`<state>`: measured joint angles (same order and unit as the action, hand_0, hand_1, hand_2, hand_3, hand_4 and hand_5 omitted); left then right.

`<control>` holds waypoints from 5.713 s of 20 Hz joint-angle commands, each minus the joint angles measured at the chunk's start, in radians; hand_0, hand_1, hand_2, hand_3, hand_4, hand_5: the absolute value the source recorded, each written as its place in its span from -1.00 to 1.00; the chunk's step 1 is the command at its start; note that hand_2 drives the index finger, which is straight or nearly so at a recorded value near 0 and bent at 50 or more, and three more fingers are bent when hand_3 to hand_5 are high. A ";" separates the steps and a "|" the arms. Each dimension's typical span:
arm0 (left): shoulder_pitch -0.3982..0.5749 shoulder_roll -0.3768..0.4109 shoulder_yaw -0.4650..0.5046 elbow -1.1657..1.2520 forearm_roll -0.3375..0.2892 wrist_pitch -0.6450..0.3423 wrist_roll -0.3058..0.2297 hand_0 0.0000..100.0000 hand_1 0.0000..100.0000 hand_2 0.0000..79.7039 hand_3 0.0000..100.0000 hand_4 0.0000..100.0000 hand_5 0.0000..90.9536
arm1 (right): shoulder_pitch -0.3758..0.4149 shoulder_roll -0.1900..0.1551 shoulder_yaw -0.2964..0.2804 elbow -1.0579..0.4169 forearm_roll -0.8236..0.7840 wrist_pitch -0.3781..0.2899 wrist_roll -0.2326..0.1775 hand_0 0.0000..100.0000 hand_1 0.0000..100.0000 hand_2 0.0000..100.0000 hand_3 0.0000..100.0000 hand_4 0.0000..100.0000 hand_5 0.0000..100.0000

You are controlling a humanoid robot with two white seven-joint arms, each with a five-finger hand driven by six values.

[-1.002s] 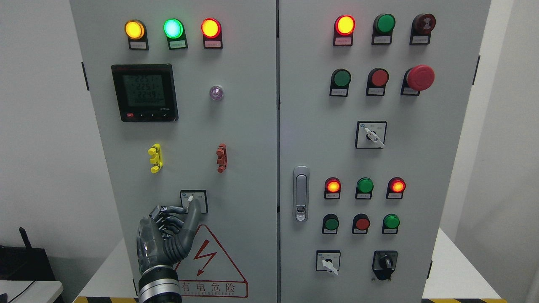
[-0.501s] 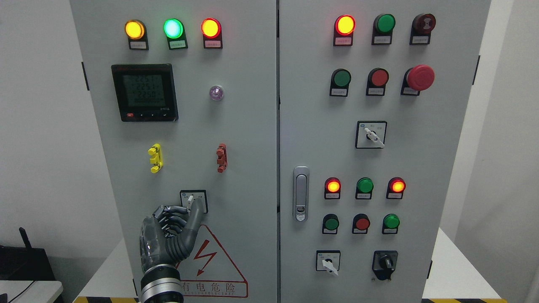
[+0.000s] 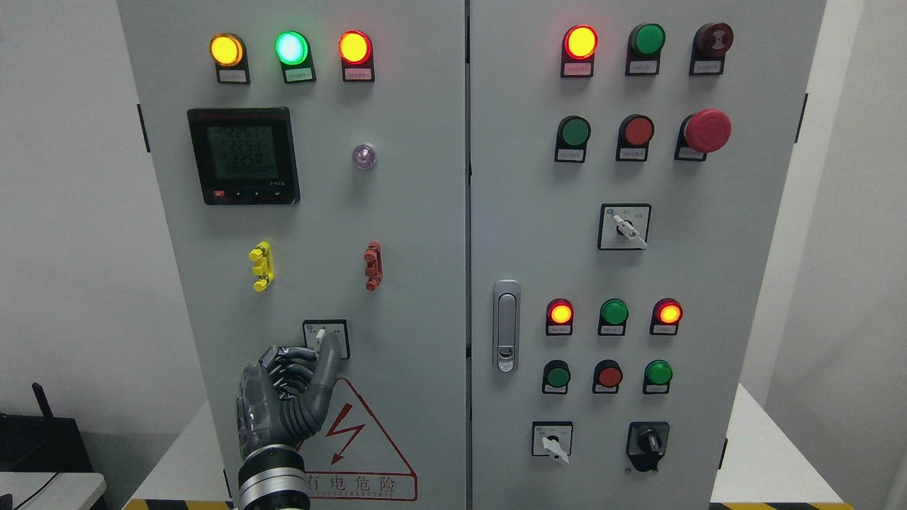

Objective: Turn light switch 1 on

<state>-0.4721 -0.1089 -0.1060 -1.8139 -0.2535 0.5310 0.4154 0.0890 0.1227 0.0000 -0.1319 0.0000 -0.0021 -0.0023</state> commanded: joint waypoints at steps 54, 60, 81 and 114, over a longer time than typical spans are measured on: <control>-0.020 0.000 -0.017 0.016 -0.003 0.027 0.006 -0.53 -0.15 0.52 0.71 0.72 0.79 | 0.000 0.000 0.020 0.000 -0.026 0.001 0.001 -0.76 -0.22 -1.00 -1.00 -1.00 -1.00; -0.020 0.000 -0.015 0.016 -0.004 0.027 0.005 -0.46 -0.18 0.52 0.71 0.72 0.79 | 0.000 0.000 0.020 0.000 -0.026 0.001 0.001 -0.76 -0.22 -1.00 -1.00 -1.00 -1.00; -0.020 0.000 -0.015 0.016 -0.001 0.026 0.005 -0.07 -0.42 0.59 0.78 0.75 0.81 | 0.000 0.000 0.020 0.000 -0.026 0.001 0.001 -0.76 -0.22 -1.00 -1.00 -1.00 -1.00; -0.013 -0.005 -0.015 0.010 0.019 0.017 0.003 -0.30 -0.59 0.63 0.86 0.77 0.80 | 0.000 0.000 0.020 0.000 -0.026 0.001 0.001 -0.76 -0.22 -1.00 -1.00 -1.00 -1.00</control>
<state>-0.4904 -0.1103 -0.1218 -1.8003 -0.2339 0.5484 0.4191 0.0889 0.1227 0.0000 -0.1319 0.0000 -0.0021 -0.0024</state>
